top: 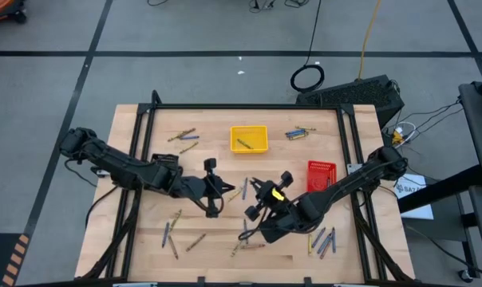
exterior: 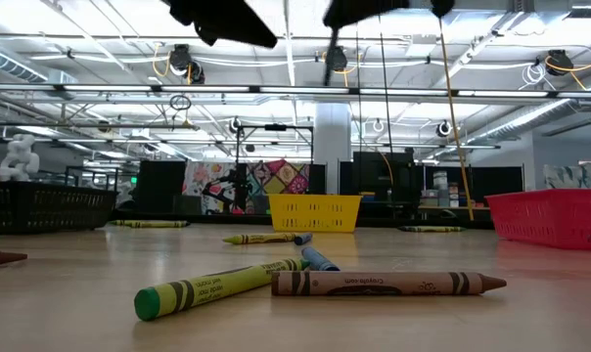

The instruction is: Sort crayons

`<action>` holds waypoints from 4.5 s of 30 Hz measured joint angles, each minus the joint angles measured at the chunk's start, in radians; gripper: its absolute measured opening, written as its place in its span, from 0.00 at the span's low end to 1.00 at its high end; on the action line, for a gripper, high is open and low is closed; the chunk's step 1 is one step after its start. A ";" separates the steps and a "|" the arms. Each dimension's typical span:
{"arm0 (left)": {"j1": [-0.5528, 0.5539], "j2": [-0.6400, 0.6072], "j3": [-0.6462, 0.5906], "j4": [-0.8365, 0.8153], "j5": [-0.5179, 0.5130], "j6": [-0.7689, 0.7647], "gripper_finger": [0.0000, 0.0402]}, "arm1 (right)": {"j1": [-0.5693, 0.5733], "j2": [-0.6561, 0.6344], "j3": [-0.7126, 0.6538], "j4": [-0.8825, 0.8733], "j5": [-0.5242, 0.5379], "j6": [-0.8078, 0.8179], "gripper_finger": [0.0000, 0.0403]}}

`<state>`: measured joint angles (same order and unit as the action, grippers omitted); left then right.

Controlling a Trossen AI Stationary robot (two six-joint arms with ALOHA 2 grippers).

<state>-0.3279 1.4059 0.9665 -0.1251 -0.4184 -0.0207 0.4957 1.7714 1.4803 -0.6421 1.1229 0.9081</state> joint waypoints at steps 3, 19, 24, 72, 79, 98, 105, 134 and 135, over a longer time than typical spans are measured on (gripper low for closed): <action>0.012 0.000 -0.005 -0.023 -0.001 0.000 0.00 | 0.000 -0.001 0.000 -0.163 -0.008 0.155 0.00; 0.040 0.000 -0.008 -0.140 0.001 -0.026 0.00 | 0.004 -0.001 0.000 -0.829 -0.245 0.743 0.00; 0.040 0.000 -0.008 -0.185 -0.001 -0.027 0.00 | 0.012 -0.001 -0.002 -0.928 -0.298 0.802 0.00; 0.041 0.000 -0.008 -0.273 -0.007 -0.054 0.00 | -0.032 -0.373 -0.543 -0.768 -0.651 0.904 0.08; 0.040 0.000 -0.008 -0.273 -0.007 -0.054 0.00 | -0.032 -0.373 -0.543 -0.779 -0.629 0.904 0.18; 0.067 0.000 -0.008 -0.278 -0.006 0.000 0.00 | -0.033 -0.373 -0.543 -0.782 -0.594 1.041 0.27; 0.088 0.000 -0.008 -0.287 0.002 0.036 0.00 | -0.033 -0.373 -0.543 -0.781 -0.544 1.121 0.27; 0.138 0.069 -0.009 -0.379 0.095 -0.250 0.23 | -0.032 -0.372 -0.543 -0.746 -0.485 0.852 0.27; 0.138 0.077 -0.009 -0.377 0.095 -0.274 0.26 | -0.032 -0.372 -0.543 -0.747 -0.465 0.824 0.27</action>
<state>-0.1898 1.4825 0.9573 -0.5017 -0.3229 -0.2946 0.4637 1.3991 0.9375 -1.3893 0.6579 1.7324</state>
